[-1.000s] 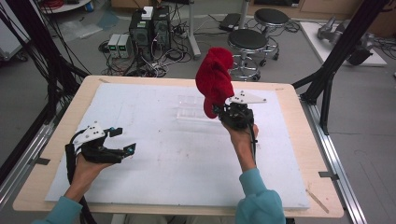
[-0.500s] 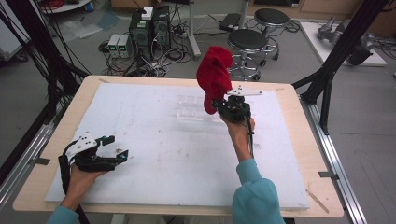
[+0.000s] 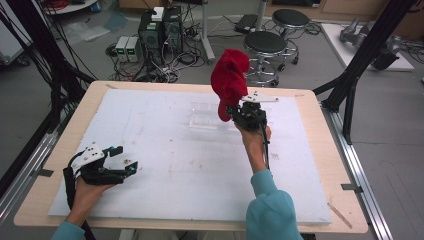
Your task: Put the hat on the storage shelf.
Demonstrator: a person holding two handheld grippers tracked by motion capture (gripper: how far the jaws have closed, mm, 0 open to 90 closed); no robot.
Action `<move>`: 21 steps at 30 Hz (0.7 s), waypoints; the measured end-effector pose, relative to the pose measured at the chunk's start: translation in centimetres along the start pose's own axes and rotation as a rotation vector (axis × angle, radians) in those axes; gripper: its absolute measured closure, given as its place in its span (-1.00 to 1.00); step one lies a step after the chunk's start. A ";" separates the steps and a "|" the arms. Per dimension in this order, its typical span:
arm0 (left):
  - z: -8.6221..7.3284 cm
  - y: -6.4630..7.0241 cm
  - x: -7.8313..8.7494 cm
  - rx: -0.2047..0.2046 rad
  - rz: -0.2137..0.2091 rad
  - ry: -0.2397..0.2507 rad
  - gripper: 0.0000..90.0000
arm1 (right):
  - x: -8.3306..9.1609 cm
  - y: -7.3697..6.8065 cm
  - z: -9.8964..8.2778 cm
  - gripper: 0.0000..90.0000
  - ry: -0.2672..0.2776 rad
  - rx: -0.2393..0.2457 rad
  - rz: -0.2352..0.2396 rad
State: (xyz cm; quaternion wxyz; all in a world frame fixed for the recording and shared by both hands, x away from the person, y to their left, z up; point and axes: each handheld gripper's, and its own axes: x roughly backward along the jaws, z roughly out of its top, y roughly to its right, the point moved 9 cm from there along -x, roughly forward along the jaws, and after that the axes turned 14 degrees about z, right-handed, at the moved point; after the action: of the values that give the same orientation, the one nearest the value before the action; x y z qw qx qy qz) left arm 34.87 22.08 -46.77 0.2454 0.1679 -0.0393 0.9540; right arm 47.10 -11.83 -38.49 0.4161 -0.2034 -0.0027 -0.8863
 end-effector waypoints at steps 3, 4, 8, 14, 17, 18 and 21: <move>0.0 0.0 0.0 -0.003 -0.001 0.002 -0.69 | -0.2 0.0 0.0 0.89 0.001 0.006 -0.019; 0.0 0.0 0.0 -0.003 -0.001 0.002 -0.69 | -0.2 0.0 0.0 0.89 0.001 0.006 -0.019; 0.0 0.1 0.0 -0.002 -0.003 0.000 -0.69 | -0.3 0.2 0.0 0.89 0.011 -0.018 -0.028; -0.1 0.1 -0.2 -0.004 -0.003 -0.002 -0.69 | -0.3 0.0 0.2 0.89 0.011 -0.048 -0.025; -0.1 0.1 -0.3 -0.003 -0.005 -0.003 -0.69 | -0.7 -0.2 0.1 0.89 -0.008 -0.035 -0.028; -0.1 0.1 -0.3 -0.003 -0.005 -0.003 -0.69 | -0.7 -0.2 0.1 0.89 -0.008 -0.035 -0.028; -0.2 0.2 -0.2 -0.002 -0.003 -0.003 -0.69 | -1.1 -0.1 -0.3 0.89 -0.024 -0.044 -0.030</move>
State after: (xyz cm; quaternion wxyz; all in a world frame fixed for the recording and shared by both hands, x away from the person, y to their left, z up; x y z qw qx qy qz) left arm 34.88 21.89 -47.03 0.2470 0.1690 -0.0404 0.9533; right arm 47.59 -11.03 -39.15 0.3981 -0.2231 0.0089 -0.8898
